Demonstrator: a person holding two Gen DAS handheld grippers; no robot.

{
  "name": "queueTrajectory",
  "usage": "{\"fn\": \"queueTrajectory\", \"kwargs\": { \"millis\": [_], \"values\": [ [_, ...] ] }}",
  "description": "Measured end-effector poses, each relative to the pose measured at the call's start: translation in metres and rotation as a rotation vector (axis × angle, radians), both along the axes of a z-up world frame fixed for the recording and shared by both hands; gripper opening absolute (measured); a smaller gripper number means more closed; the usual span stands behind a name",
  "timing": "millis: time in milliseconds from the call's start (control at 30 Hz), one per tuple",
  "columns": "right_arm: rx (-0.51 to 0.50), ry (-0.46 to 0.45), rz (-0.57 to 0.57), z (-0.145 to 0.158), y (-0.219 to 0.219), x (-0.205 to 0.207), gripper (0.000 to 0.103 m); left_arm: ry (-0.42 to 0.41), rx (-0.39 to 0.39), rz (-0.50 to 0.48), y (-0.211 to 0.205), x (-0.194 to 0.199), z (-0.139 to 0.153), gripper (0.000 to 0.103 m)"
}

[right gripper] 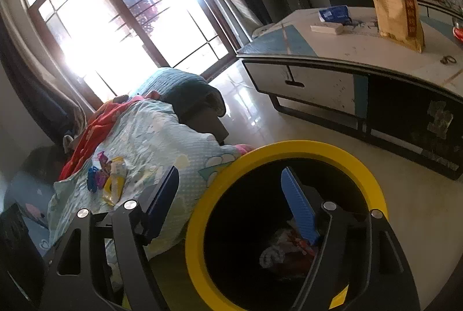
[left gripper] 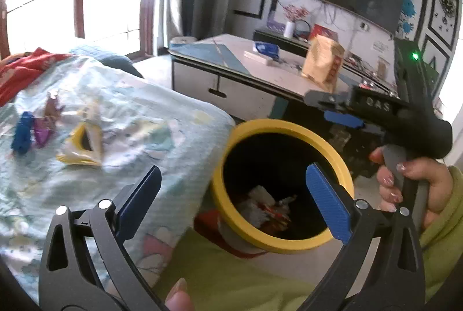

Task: Collect trash
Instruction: 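Move both open grippers back over the yellow packet and purple wrapper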

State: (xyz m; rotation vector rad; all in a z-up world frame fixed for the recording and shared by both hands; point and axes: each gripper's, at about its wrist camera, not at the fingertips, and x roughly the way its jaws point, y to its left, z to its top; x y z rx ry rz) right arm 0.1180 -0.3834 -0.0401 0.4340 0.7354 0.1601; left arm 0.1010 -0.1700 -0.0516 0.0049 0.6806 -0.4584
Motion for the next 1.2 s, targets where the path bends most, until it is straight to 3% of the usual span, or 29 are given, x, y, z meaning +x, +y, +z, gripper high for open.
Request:
{"fn": "queueTrajectory", "kwargs": {
  "millis": [800,1200],
  "values": [
    [-0.092,-0.070,0.168,0.027,0.078,-0.013,0.074,-0.091,-0.104,0.262,0.101,0.006,0.031,0.092],
    [-0.131,-0.082,0.260,0.028,0.123,-0.018,0.075,-0.100,-0.147,0.344,0.139,0.008,0.035,0.092]
  ]
}}
